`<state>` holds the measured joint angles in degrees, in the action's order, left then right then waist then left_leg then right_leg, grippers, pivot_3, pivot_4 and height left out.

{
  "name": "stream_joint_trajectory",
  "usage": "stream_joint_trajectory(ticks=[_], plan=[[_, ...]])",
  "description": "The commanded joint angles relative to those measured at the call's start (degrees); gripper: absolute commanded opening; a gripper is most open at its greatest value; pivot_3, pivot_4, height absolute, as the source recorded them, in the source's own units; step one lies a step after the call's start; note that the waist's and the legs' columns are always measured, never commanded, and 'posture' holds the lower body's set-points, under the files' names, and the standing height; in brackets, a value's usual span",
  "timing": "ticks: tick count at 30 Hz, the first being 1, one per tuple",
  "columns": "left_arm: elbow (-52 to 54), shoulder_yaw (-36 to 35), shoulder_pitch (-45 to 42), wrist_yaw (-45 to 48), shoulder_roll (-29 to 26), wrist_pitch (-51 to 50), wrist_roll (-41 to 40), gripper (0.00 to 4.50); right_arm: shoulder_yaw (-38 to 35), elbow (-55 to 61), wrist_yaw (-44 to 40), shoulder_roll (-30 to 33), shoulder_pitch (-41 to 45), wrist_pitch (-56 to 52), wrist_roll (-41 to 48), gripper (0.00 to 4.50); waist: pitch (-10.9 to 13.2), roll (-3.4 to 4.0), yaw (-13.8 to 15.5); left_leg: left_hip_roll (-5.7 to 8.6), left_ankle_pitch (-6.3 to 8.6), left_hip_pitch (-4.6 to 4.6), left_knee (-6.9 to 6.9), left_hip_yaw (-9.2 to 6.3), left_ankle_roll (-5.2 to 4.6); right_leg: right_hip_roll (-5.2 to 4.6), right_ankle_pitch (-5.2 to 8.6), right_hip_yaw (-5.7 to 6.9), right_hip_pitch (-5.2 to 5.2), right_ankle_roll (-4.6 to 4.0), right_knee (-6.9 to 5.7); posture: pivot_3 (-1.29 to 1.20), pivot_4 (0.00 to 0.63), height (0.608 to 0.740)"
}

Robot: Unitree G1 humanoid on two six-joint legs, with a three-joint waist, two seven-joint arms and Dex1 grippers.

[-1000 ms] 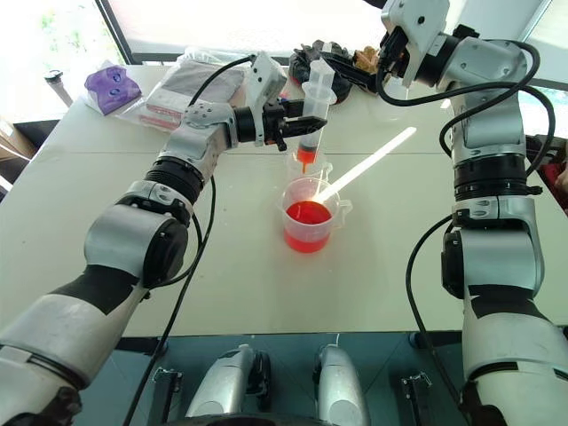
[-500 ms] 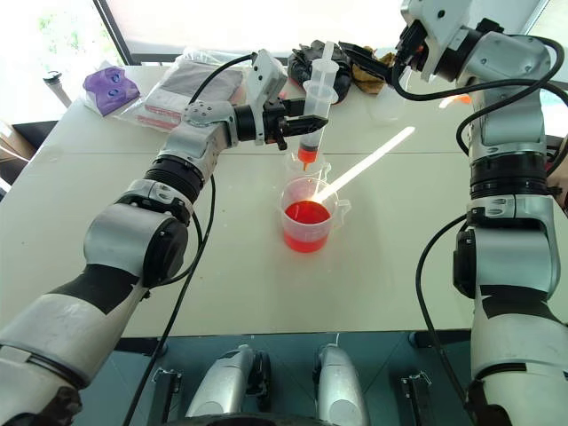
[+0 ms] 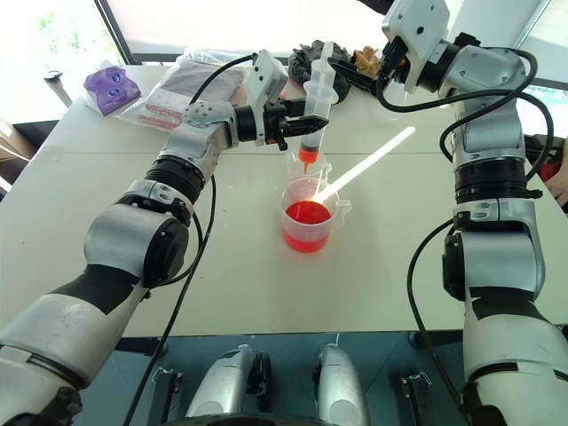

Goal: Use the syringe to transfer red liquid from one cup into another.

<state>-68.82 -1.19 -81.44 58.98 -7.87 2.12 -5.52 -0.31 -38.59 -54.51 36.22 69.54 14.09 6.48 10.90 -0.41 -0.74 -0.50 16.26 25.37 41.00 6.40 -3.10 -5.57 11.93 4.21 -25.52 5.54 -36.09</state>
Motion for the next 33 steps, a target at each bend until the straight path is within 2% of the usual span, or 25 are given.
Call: stream_joint_trajectory(ticks=[1, 3, 6, 11, 33], plan=[[3.0, 0.0, -0.8, 1.0, 0.6, 0.9, -0.2, 1.57, -0.5, 0.3, 0.2, -1.0, 1.4, 1.2, 0.2, 4.41, 0.0, 0.00, -0.1, 0.00, 0.00, 0.00, 0.00, 0.00, 0.00, 0.00, 0.00, 0.00, 0.00, 0.00, 0.00, 0.00, 0.150, 0.740], [3.0, 0.2, -0.6, 1.1, 0.7, 1.1, 0.1, 1.57, -0.3, -0.1, 0.2, -1.3, 1.5, 1.6, -0.1, 4.41, 0.0, 0.00, -0.1, 0.00, 0.00, 0.00, 0.00, 0.00, 0.00, 0.00, 0.00, 0.00, 0.00, 0.00, 0.00, 0.00, 0.150, 0.740], [3.0, 0.3, -0.5, 1.1, 0.8, 1.2, 0.2, 1.57, -0.1, -0.6, -0.7, -1.5, 1.4, 2.4, -0.2, 3.57, 0.0, 0.00, 0.0, 0.00, 0.00, -0.01, 0.00, 0.00, 0.00, 0.00, 0.00, 0.00, 0.00, 0.00, 0.00, 0.00, 0.150, 0.740], [3.3, 0.0, -0.8, 1.0, 0.9, 1.2, 0.1, 1.57, 0.7, -0.8, -1.8, -1.7, 0.8, 2.5, -0.8, 1.03, 0.0, 0.00, -0.1, 0.00, 0.00, 0.00, 0.00, 0.01, 0.00, 0.00, 0.00, 0.00, 0.00, 0.00, -0.01, 0.00, 0.150, 0.740], [5.7, -3.3, -3.7, 0.3, 0.0, -1.6, -3.4, 1.57, 2.1, 2.9, -2.4, -5.5, -5.4, 0.6, -0.3, 1.03, 0.0, 0.00, -0.1, 0.00, -0.01, 0.00, 0.00, 0.00, 0.01, 0.00, 0.00, 0.00, 0.00, 0.00, -0.02, 0.00, 0.150, 0.740]])
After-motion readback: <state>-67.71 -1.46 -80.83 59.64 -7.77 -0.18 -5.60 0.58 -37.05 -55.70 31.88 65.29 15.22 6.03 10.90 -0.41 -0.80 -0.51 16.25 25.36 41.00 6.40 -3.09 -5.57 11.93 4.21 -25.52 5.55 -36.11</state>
